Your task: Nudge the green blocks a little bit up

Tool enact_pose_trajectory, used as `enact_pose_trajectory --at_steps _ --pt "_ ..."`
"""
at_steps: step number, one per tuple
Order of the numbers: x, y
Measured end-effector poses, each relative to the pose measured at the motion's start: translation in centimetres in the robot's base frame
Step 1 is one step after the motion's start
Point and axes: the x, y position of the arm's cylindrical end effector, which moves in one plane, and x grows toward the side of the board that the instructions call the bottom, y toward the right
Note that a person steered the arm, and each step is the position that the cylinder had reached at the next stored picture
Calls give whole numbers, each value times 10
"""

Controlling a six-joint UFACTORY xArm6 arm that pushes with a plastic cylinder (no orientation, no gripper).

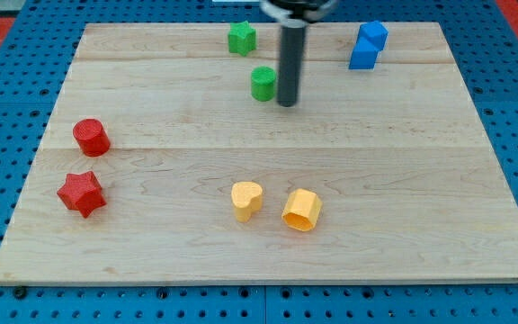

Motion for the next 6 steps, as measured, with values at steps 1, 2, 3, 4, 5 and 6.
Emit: enact_pose_trajectory --at_steps 1,2,3,4,5,6 --pt "-65 -30" --pt "-82 -44" --pt "-51 -40" --pt "-46 -41" --pt "-49 -40" --pt "-66 -49"
